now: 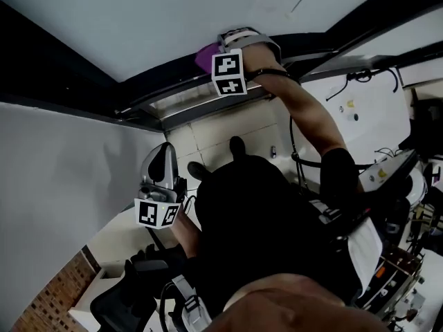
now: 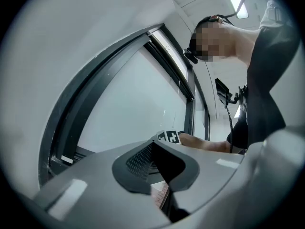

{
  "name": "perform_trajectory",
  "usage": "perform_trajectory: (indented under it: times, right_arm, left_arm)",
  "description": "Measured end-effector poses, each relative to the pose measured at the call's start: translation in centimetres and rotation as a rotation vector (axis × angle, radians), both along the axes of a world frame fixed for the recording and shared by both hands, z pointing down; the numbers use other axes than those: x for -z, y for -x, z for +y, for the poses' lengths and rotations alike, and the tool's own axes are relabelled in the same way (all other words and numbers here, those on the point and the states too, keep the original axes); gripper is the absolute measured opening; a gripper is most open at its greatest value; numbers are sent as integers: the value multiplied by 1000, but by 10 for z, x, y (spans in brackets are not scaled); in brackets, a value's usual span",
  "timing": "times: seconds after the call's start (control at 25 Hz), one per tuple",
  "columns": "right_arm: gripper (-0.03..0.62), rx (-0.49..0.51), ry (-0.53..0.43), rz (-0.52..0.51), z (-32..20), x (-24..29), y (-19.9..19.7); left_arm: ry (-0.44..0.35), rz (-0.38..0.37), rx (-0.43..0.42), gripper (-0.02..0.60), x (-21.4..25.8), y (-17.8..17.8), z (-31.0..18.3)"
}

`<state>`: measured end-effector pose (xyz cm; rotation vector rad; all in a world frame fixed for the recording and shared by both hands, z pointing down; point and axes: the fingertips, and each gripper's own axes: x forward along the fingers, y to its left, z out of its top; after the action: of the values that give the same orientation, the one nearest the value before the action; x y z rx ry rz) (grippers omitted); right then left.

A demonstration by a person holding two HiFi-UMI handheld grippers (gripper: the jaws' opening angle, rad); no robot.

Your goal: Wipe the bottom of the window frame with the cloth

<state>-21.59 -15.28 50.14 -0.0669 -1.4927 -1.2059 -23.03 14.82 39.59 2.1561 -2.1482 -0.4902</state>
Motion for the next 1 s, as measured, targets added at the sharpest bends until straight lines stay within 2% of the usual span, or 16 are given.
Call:
perform_trajectory:
  times: [0.12, 0.28, 0.44, 0.6, 0.68, 0.8, 0.92, 0.96, 1.0]
  right_arm:
    - [64, -1, -99, 30, -19, 0, 6]
    - [57, 18, -165, 60, -24, -18, 2]
    - [57, 14, -148, 78, -24, -15, -12]
    - [61, 40, -22, 152, -1, -13, -29]
    - [63, 42, 7, 116, -1, -3, -24]
    - [64, 66, -77, 62, -21, -5, -10]
    - [55, 113, -183, 129, -18, -13, -20]
    - [57, 126, -174, 172, -7, -14, -29]
    - [61, 137, -123, 199, 11, -14, -38]
  left_arm:
    - [-4, 1, 14, 2, -1, 15, 6]
    - [-11, 4, 1, 2, 0, 10, 5]
    - [-17, 5, -8, 2, 1, 6, 2]
    - [-14, 3, -20, 2, 0, 3, 0]
    - [-16, 1, -29, 2, 2, 1, -2]
    - [-17, 0, -38, 2, 3, -1, -5]
    - [-14, -2, -49, 2, 4, -3, -8]
    - [-12, -3, -51, 2, 4, -3, -9]
    - [-10, -4, -52, 2, 4, -1, -10]
